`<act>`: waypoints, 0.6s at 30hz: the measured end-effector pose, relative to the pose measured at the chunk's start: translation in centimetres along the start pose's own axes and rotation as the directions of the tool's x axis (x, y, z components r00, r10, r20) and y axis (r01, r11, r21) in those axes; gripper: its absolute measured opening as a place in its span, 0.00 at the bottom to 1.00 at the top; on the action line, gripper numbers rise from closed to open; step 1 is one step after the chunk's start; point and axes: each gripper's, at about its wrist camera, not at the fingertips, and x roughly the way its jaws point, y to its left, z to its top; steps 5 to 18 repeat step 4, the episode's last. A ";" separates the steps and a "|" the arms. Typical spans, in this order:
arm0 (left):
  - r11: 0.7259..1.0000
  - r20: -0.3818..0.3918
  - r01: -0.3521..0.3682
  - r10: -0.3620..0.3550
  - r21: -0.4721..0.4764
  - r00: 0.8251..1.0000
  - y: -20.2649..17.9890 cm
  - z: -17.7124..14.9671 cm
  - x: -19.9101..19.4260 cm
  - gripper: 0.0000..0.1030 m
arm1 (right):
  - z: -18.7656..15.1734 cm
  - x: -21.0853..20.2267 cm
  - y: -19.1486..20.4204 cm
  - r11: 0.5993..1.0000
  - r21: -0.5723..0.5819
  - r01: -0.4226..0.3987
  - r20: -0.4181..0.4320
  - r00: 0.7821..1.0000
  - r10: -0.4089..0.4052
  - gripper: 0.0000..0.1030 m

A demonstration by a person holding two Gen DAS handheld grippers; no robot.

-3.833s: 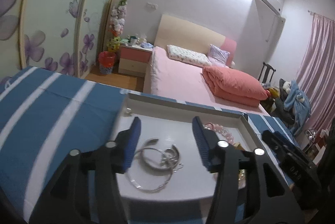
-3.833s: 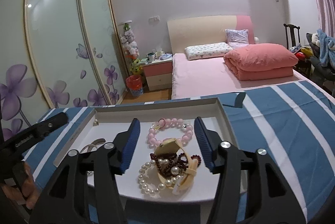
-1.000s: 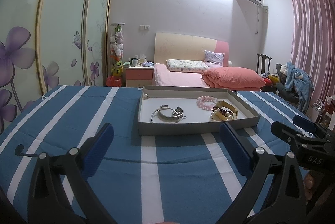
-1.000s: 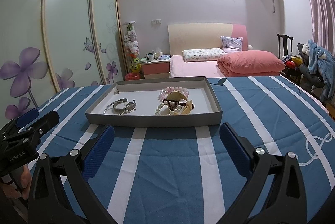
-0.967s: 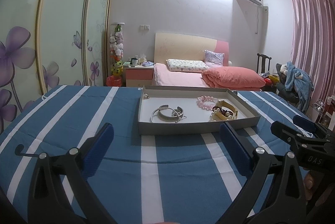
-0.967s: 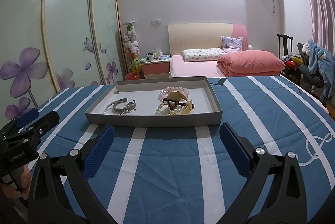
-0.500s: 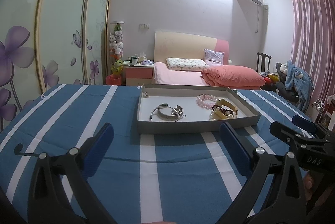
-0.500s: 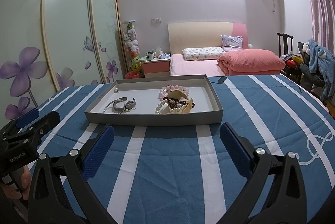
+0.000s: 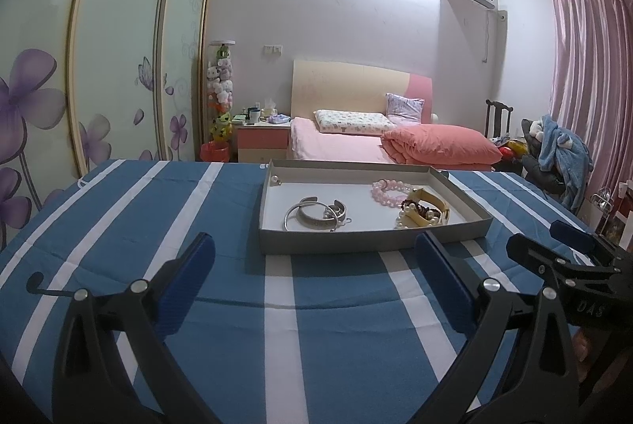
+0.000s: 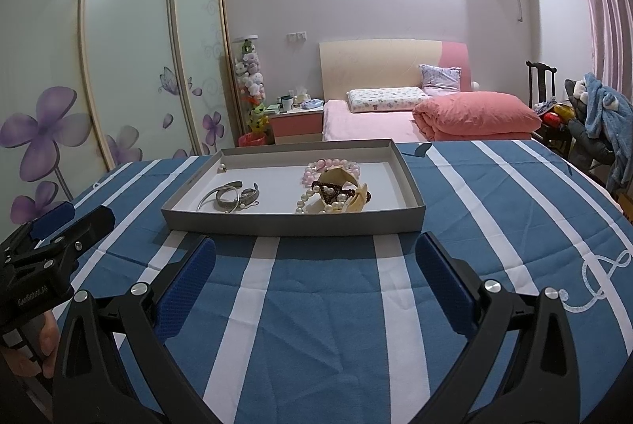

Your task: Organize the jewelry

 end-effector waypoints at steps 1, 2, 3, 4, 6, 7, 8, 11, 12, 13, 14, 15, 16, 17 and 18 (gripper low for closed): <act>1.000 -0.002 0.000 0.000 -0.001 1.000 0.0 0.1 0.1 0.96 | 0.1 0.1 -0.1 1.000 0.001 -0.001 -0.001 1.000 0.001 0.97; 1.000 -0.004 0.000 0.000 -0.001 1.000 0.0 0.0 0.1 0.96 | 0.1 0.1 0.0 1.000 0.001 0.000 0.000 1.000 0.000 0.97; 1.000 -0.004 0.001 -0.001 -0.002 1.000 0.1 0.0 0.1 0.96 | 0.0 0.0 0.0 1.000 0.000 0.000 0.000 1.000 0.000 0.97; 1.000 -0.003 0.000 0.000 -0.002 1.000 0.0 0.0 0.1 0.96 | 0.1 0.1 -0.1 1.000 0.001 0.000 -0.001 1.000 0.000 0.97; 1.000 -0.003 0.000 0.000 -0.002 1.000 0.0 0.0 0.1 0.96 | 0.1 0.1 -0.1 1.000 0.001 0.000 -0.001 1.000 0.000 0.97; 1.000 -0.003 0.000 0.000 -0.002 1.000 0.0 0.0 0.1 0.96 | 0.1 0.1 -0.1 1.000 0.001 0.000 -0.001 1.000 0.000 0.97; 1.000 -0.003 0.000 0.000 -0.002 1.000 0.0 0.0 0.1 0.96 | 0.1 0.1 -0.1 1.000 0.001 0.000 -0.001 1.000 0.000 0.97; 1.000 -0.003 0.000 0.000 -0.002 1.000 0.0 0.0 0.1 0.96 | 0.1 0.1 -0.1 1.000 0.001 0.000 -0.001 1.000 0.000 0.97; 1.000 -0.003 0.000 0.000 -0.002 1.000 0.0 0.0 0.1 0.96 | 0.1 0.1 -0.1 1.000 0.001 0.000 -0.001 1.000 0.000 0.97; 1.000 -0.003 0.000 0.000 -0.002 1.000 0.0 0.0 0.1 0.96 | 0.1 0.1 -0.1 1.000 0.001 0.000 -0.001 1.000 0.000 0.97; 1.000 -0.003 0.000 0.000 -0.002 1.000 0.0 0.0 0.1 0.96 | 0.1 0.1 -0.1 1.000 0.001 0.000 -0.001 1.000 0.000 0.97; 1.000 -0.003 0.000 0.000 -0.002 1.000 0.0 0.0 0.1 0.96 | 0.1 0.1 -0.1 1.000 0.001 0.000 -0.001 1.000 0.000 0.97; 1.000 -0.003 0.000 0.000 -0.002 1.000 0.0 0.0 0.1 0.96 | 0.1 0.1 -0.1 1.000 0.001 0.000 -0.001 1.000 0.000 0.97; 1.000 -0.003 0.000 0.000 -0.002 1.000 0.0 0.0 0.1 0.96 | 0.1 0.1 -0.1 1.000 0.001 0.000 -0.001 1.000 0.000 0.97; 1.000 -0.003 0.000 0.000 -0.002 1.000 0.0 0.0 0.1 0.96 | 0.1 0.1 -0.1 1.000 0.001 0.000 -0.001 1.000 0.000 0.97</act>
